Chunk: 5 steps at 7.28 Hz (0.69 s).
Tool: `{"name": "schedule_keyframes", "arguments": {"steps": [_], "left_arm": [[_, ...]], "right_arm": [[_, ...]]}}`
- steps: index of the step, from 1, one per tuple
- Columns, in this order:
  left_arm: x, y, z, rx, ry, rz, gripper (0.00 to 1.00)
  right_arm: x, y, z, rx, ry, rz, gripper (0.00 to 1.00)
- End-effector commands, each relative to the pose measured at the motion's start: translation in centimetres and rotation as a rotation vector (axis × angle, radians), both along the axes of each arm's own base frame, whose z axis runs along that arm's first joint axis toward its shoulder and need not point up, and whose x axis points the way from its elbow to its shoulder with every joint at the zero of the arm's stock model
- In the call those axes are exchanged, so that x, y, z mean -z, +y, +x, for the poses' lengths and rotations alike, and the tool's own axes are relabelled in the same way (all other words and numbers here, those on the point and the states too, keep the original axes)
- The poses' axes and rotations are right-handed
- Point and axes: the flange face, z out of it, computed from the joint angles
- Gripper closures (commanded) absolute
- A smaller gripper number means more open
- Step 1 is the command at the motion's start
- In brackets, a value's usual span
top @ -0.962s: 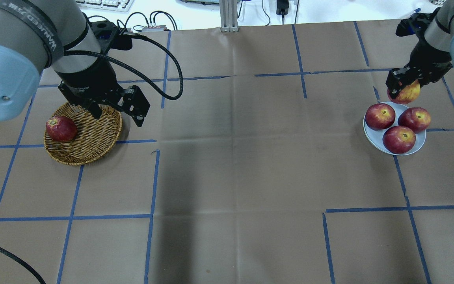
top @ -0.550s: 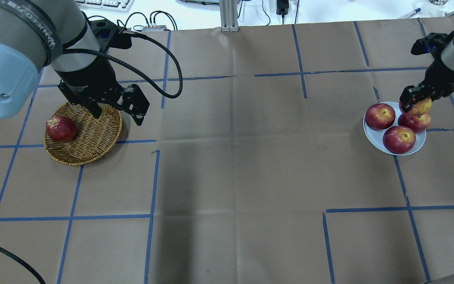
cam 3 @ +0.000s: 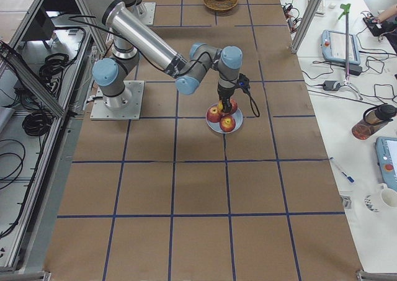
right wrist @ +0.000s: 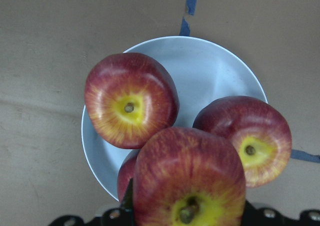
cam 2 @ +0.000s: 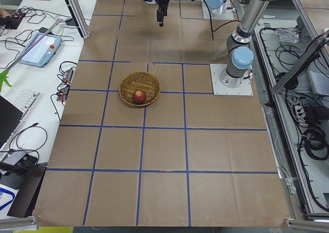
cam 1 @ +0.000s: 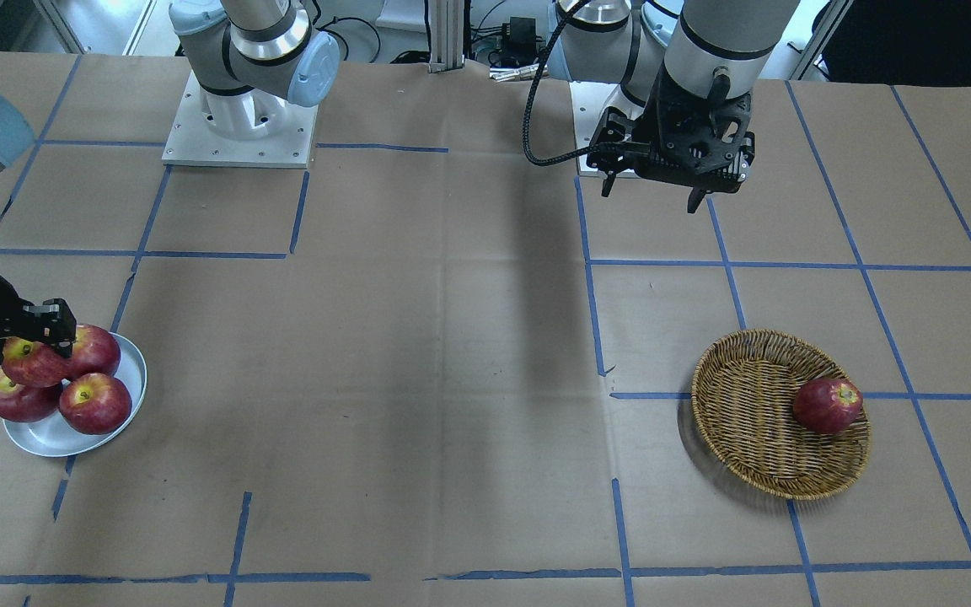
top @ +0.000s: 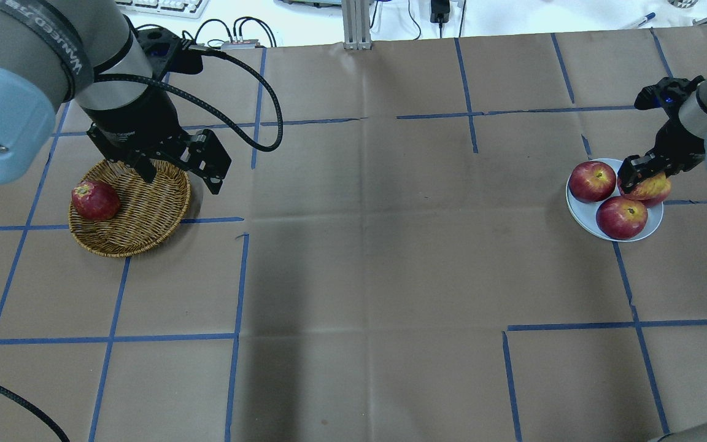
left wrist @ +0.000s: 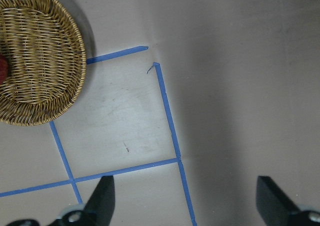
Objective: Transfer apple from basket to plate
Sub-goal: 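Lower the apple onto the plate and open the right gripper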
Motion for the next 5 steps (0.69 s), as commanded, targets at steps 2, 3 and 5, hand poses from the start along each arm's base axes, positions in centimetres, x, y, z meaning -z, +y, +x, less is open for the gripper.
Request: {"name": "schedule_keyframes", "arguments": {"steps": [2, 3, 5], "left_arm": [[0.0, 0.1, 0.0, -0.001, 0.001, 0.0, 0.0], [0.0, 0.1, 0.0, -0.003, 0.001, 0.0, 0.01], [-0.2, 0.2, 0.0, -0.003, 0.0, -0.002, 0.01]], "right_arm": [[-0.9, -0.2, -0.2, 0.003, 0.012, -0.011, 0.0], [-2.0, -0.2, -0.1, 0.009, 0.021, -0.029, 0.0], [-8.2, -1.2, 0.9, -0.001, 0.03, -0.058, 0.0]]}}
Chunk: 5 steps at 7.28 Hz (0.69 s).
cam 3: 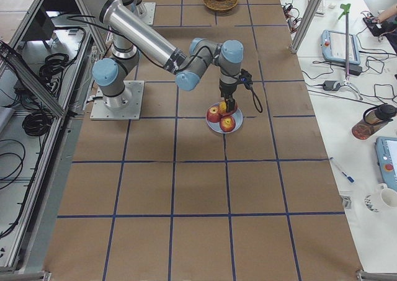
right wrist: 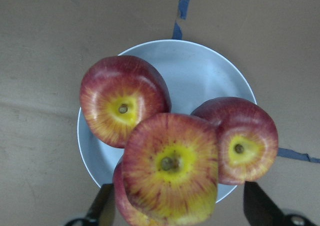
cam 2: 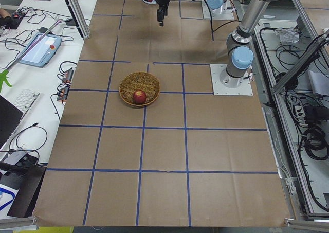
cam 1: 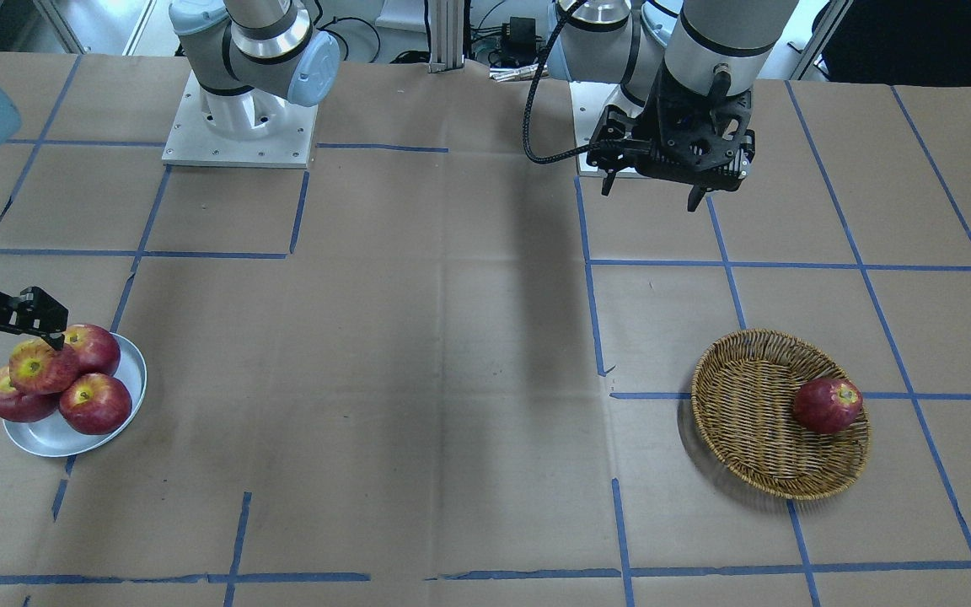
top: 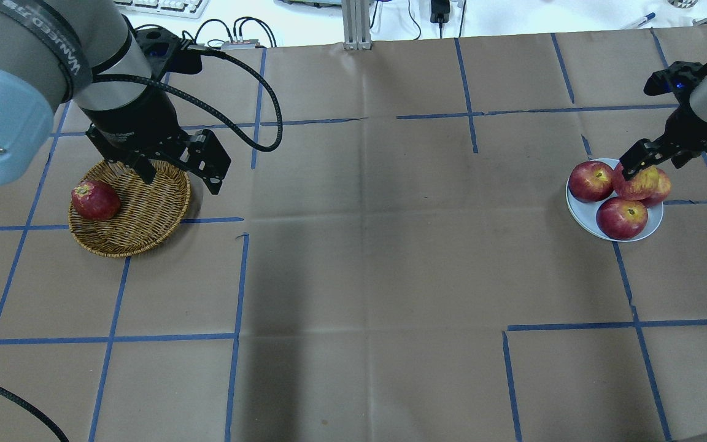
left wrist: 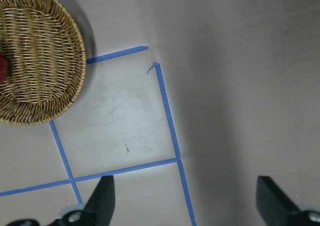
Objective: Transfer apple from basket to plate
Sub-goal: 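Lower the apple onto the plate and open the right gripper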
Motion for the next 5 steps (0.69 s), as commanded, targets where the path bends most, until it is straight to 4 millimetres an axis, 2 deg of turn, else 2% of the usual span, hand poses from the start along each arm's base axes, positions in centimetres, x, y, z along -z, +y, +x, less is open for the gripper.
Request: {"name": "schedule_keyframes", "arguments": {"steps": [1, 2, 5], "left_arm": [[0.0, 0.0, 0.0, 0.0, 0.0, 0.0, 0.01], [0.0, 0.0, 0.0, 0.0, -0.001, 0.0, 0.01], [0.0, 0.0, 0.0, 0.0, 0.0, 0.0, 0.01]], "right_arm": [[-6.9, -0.4, 2.7, 0.006, -0.016, 0.025, 0.0], [-9.4, 0.3, 5.7, 0.006, -0.029, 0.064, 0.0], [-14.2, 5.1, 14.9, 0.13, -0.047, 0.104, 0.0]]}}
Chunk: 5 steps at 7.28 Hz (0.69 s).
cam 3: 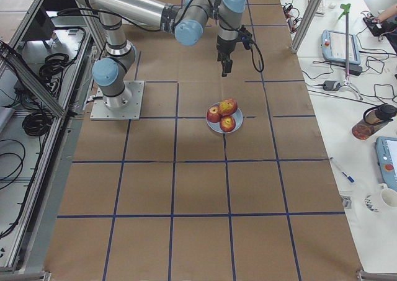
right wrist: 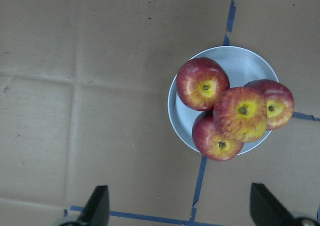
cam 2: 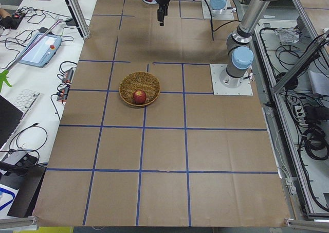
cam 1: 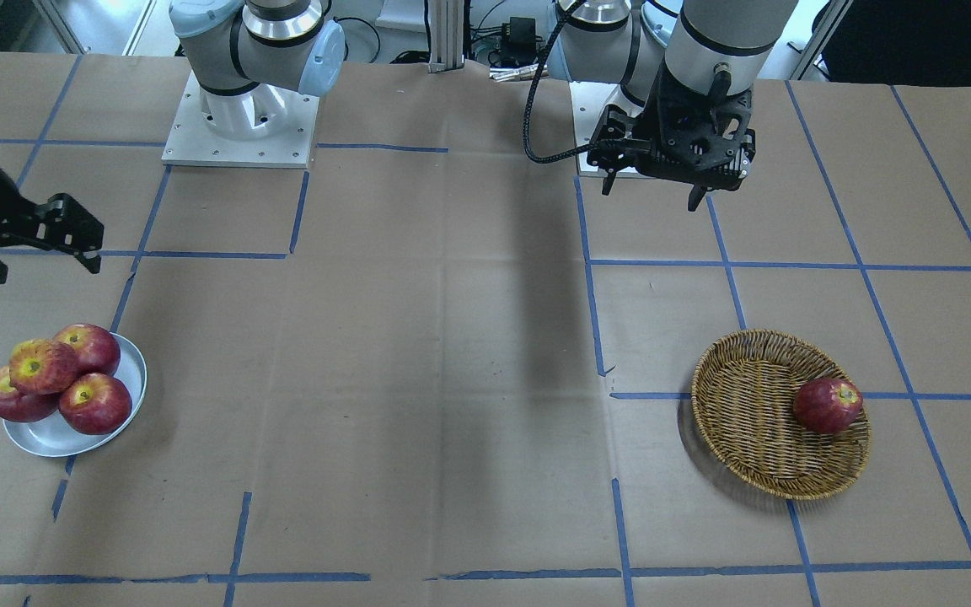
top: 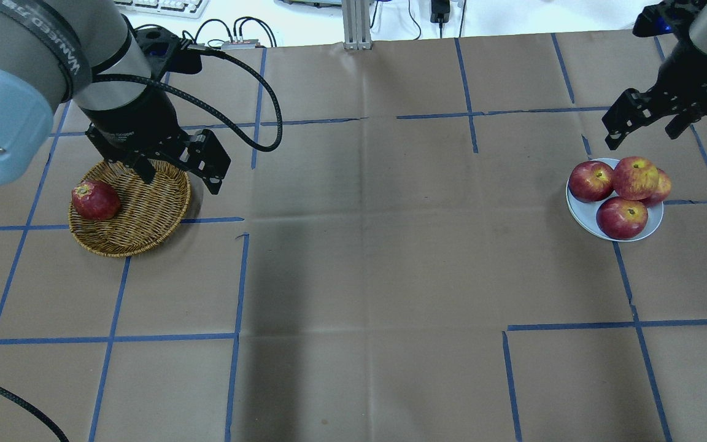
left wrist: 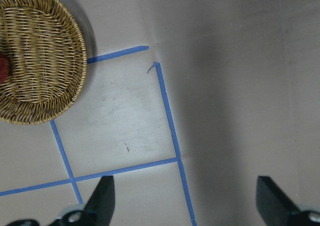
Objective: Transfer apple from basket to plate
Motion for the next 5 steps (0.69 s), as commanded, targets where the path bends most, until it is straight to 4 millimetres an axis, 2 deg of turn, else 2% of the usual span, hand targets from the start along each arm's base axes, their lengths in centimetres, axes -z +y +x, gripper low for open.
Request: {"name": "schedule_keyframes", "arguments": {"steps": [1, 2, 3, 4, 5], "left_arm": [[0.0, 0.0, 0.0, 0.002, 0.0, 0.0, 0.01], [0.1, 0.0, 0.0, 0.002, 0.0, 0.002, 0.01], [0.1, 0.0, 0.0, 0.002, 0.0, 0.003, 0.01], [0.1, 0.0, 0.0, 0.002, 0.0, 0.003, 0.01], [0.1, 0.0, 0.0, 0.002, 0.0, 0.003, 0.01]], "right_arm": [[-2.7, 3.4, 8.0, 0.067, 0.002, 0.017, 0.0], [-3.8, 4.6, 11.7, 0.062, 0.01, -0.004, 0.0], [-4.2, 5.3, 13.9, 0.061, 0.008, -0.017, 0.0], [-4.3, 5.6, 14.6, 0.064, 0.008, -0.017, 0.0], [-3.9, 5.6, 14.6, 0.069, 0.018, -0.009, 0.0]]}}
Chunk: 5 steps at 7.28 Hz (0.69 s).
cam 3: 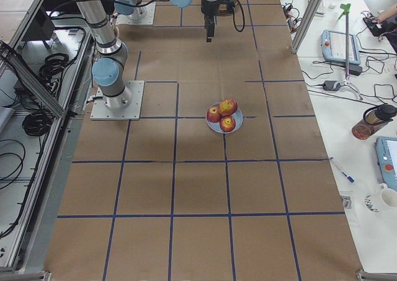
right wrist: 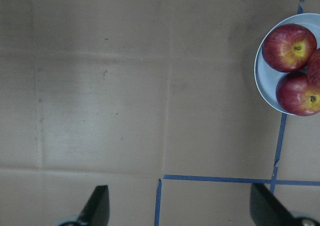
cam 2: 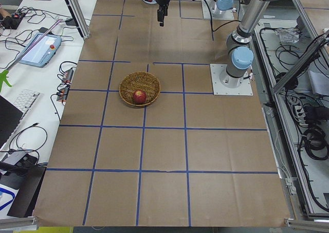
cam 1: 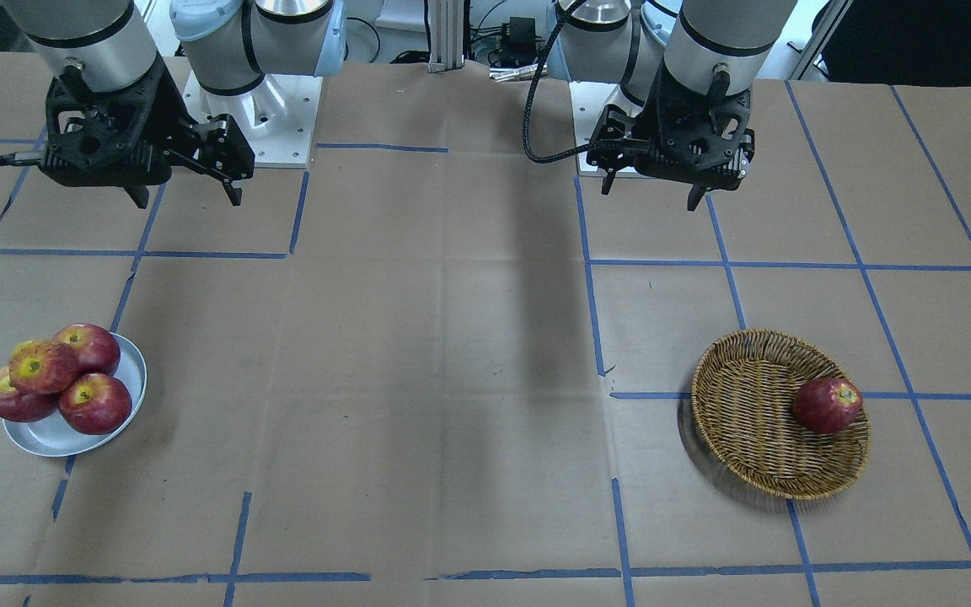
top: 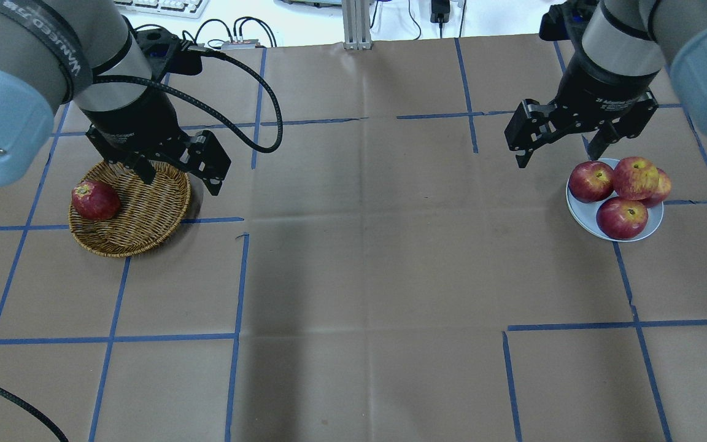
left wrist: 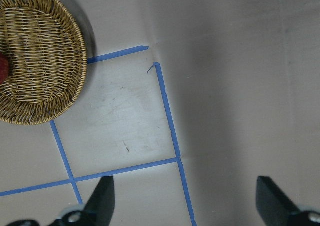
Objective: Transfer apple from basket to plate
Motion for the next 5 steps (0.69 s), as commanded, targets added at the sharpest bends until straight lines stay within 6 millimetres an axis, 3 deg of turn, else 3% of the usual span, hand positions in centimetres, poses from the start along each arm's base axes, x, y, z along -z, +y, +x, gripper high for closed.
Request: {"name": "schedule_keyframes", "arguments": {"steps": [1, 5], "left_arm": [[0.09, 0.02, 0.0, 0.0, 0.0, 0.002, 0.01], [0.09, 0.02, 0.0, 0.0, 0.0, 0.002, 0.0]], "right_arm": [[0.03, 0.06, 0.6, 0.005, 0.009, -0.002, 0.0], [-0.13, -0.12, 0.51, -0.004, 0.01, -0.011, 0.0]]}}
